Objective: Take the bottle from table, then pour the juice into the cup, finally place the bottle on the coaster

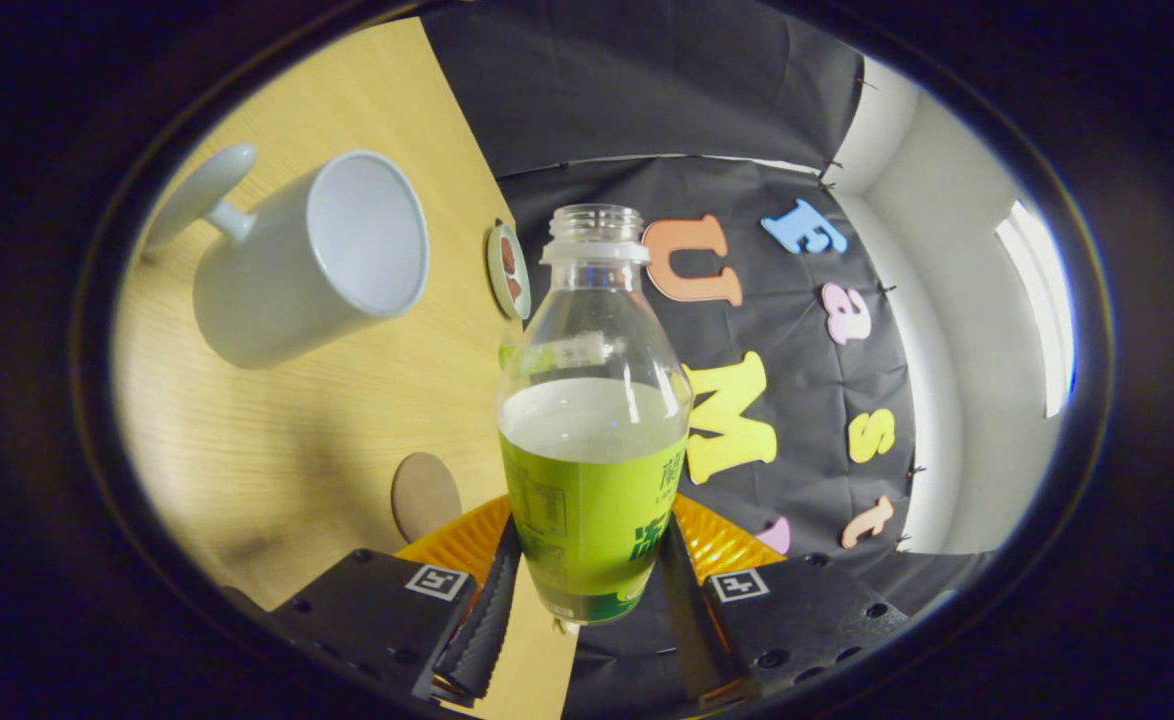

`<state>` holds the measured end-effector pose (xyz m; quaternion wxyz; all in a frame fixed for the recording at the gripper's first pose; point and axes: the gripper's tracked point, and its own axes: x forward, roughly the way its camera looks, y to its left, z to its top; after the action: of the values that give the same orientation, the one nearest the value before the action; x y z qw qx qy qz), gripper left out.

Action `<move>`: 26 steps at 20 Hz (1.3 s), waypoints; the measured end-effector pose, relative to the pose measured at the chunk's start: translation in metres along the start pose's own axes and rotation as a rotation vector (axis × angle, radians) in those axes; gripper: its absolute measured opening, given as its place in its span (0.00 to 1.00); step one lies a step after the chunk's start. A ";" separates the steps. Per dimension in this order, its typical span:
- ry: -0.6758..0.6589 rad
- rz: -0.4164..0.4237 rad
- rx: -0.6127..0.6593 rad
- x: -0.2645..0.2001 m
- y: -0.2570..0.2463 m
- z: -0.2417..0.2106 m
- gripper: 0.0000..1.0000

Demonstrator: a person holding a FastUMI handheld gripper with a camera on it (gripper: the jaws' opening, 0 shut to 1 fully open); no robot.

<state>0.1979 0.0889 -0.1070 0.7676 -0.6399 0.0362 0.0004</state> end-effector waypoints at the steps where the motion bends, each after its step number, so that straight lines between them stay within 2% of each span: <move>1: 0.006 0.000 -0.023 0.007 0.004 0.001 0.73; 5: 0.006 -0.005 -0.126 0.014 0.006 0.004 0.73; 17: -0.036 -0.041 -0.329 0.008 -0.013 0.022 0.73; 26: -0.026 -0.052 -0.395 0.007 -0.014 0.020 0.73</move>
<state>0.2065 0.1062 -0.0899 0.6274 -0.7786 0.0090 -0.0039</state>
